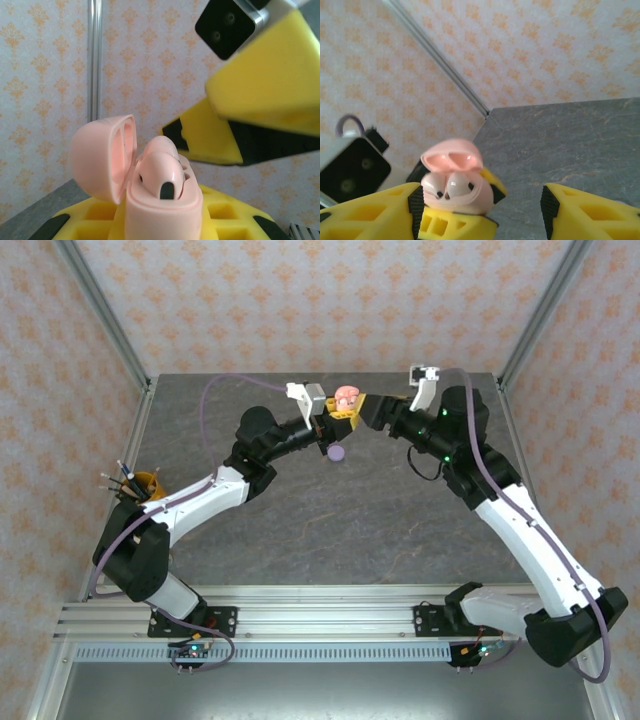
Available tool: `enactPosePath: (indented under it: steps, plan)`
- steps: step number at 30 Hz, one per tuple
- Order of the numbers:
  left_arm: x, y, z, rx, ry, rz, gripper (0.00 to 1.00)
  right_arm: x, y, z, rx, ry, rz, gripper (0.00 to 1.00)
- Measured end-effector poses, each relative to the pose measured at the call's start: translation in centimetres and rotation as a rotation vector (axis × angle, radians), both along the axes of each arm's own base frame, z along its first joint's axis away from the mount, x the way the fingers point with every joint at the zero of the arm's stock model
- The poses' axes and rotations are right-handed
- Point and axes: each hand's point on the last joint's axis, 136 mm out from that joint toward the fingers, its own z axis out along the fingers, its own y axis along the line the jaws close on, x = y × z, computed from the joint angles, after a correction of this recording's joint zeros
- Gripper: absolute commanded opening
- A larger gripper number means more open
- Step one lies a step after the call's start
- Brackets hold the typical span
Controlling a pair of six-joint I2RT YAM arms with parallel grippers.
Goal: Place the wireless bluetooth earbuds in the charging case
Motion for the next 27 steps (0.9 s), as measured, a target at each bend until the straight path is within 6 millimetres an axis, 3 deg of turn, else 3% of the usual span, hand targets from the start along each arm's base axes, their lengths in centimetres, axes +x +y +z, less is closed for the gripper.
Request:
enactPosePath:
  steps: [4, 6, 10, 13, 17, 21, 24, 27]
  plan:
    - [0.0, 0.0, -0.1, 0.004, 0.002, 0.0, 0.0, 0.7, -1.4, 2.9, 0.025, 0.005, -0.053, 0.58]
    - [0.0, 0.0, -0.5, 0.012, 0.004, 0.001, 0.0, 1.4, -1.4, 4.5, 0.023, 0.018, -0.071, 0.49]
    - [-0.1, -0.2, -2.1, 0.052, 0.02, -0.006, 0.0, 3.5, -0.8, 4.9, -0.024, 0.093, -0.088, 0.37]
    - [-0.3, -0.4, -3.3, 0.091, 0.034, -0.025, 0.0, 5.4, -0.1, 2.4, -0.086, 0.198, -0.09, 0.29]
    - [-0.7, -0.7, -4.2, 0.124, 0.041, -0.055, 0.0, 7.6, 1.1, -2.9, -0.182, 0.367, -0.074, 0.23]
    - [-0.7, -1.1, -5.4, 0.149, 0.061, -0.074, 0.0, 8.5, 2.2, -8.0, -0.25, 0.519, -0.033, 0.19]
    - [-0.4, -1.3, -6.6, 0.169, 0.088, -0.078, 0.0, 8.0, 2.6, -10.1, -0.279, 0.59, 0.0, 0.17]
    - [0.0, -1.6, -8.0, 0.191, 0.12, -0.079, 0.0, 7.1, 3.0, -10.5, -0.293, 0.602, 0.025, 0.16]
